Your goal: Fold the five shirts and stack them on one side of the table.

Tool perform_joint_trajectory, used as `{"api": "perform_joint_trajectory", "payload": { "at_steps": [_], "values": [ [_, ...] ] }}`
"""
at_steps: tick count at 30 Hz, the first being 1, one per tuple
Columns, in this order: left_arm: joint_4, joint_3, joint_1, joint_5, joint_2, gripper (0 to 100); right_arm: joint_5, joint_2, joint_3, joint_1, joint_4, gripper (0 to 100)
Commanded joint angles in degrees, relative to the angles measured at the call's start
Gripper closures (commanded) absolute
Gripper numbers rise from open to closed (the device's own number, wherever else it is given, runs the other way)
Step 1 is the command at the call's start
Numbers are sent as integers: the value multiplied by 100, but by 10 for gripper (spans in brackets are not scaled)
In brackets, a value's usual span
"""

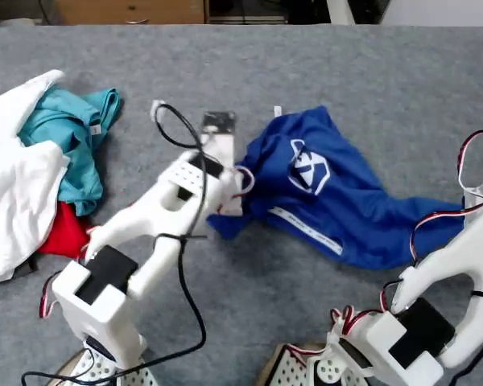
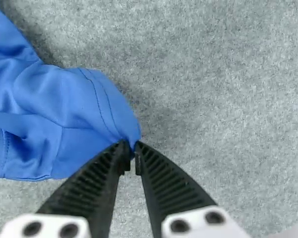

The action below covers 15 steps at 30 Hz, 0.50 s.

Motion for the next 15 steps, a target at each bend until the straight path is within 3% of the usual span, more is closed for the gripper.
{"api": "perform_joint_trajectory", "payload": {
  "at_steps": [1, 11, 15],
  "values": [
    [-9, -484, -369, 141, -66, 981, 185, -127, -22, 66, 97, 993],
    [756, -1749, -1011, 132, -66, 981, 914, -127, -22, -13, 193, 988],
    [1556, -2541, -1521, 176, -127, 981, 949, -136, -40, -180, 185, 877]
  ]
}}
